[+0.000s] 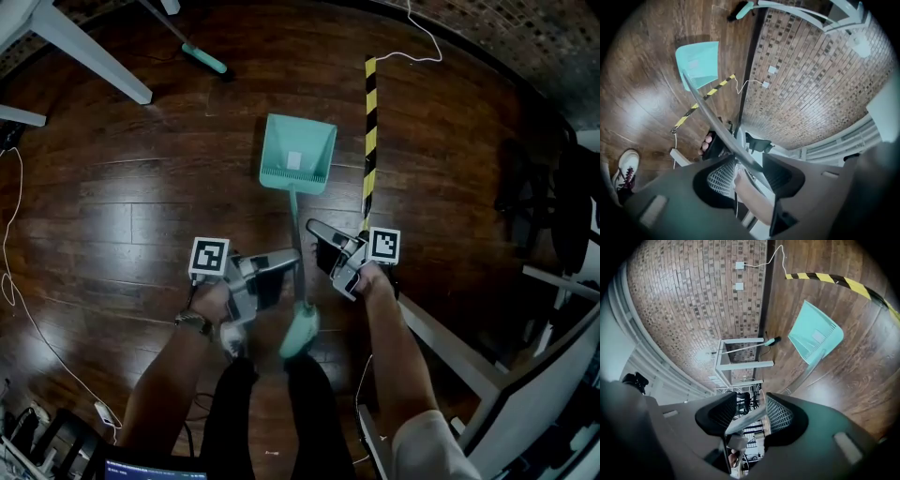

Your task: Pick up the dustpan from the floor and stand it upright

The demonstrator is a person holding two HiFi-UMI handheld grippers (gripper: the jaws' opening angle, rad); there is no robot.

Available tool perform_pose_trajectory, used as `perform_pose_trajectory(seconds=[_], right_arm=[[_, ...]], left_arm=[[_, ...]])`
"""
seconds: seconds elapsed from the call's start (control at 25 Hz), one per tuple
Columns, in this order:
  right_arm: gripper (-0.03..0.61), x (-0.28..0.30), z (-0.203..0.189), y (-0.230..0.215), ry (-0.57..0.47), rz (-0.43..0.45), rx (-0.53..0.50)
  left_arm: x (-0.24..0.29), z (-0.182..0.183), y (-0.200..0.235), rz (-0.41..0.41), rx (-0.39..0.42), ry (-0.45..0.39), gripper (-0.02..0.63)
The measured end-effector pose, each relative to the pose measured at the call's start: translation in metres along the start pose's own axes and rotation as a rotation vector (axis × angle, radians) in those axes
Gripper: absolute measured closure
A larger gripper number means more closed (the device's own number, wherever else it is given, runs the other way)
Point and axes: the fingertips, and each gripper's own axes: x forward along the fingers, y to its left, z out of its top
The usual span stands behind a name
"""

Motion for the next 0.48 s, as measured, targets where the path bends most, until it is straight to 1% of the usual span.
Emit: perform_pose_trajectory(seconds=[0.08, 0.16, 0.2, 0.24, 0.32, 0.36, 0.4, 0.48], right_arm=[[0.37, 0.003, 0.007, 0.012, -0.008, 0.013, -0.017], [0.37, 0.007, 0.01, 0.022, 0.003, 0.022, -0.036], [0.37, 0.009, 0.009, 0.025, 0.013, 0.025, -0.045], [0.37, 0.011, 0.007, 0.028, 0.022, 0.027, -0.052], [0.37, 0.014, 0.004, 0.029, 0.032, 0.031, -0.055], [0.37, 0.015, 0.002, 0.029, 0.034, 0.032, -0.055], [0.37, 0.015, 0.001, 0.029, 0.036, 0.034, -0.056], [0.37, 0.018, -0.004, 0.031, 0.037, 0.044, -0.06]], left_arm=[[0.0, 0.005, -0.007, -0.013, -0.023, -0.046, 0.451], [-0.001, 0.007, -0.014, -0.046, -0.032, -0.068, 0.446], [-0.001, 0.005, -0.016, -0.057, -0.019, -0.058, 0.441], [0.0, 0.001, -0.016, -0.055, 0.011, -0.03, 0.43], [0.003, -0.011, -0.009, -0.012, 0.084, 0.046, 0.322], [0.005, -0.016, -0.005, 0.009, 0.107, 0.073, 0.285], [0.005, -0.019, -0.003, 0.016, 0.119, 0.087, 0.282], [-0.001, -0.018, -0.007, -0.01, 0.135, 0.074, 0.287]])
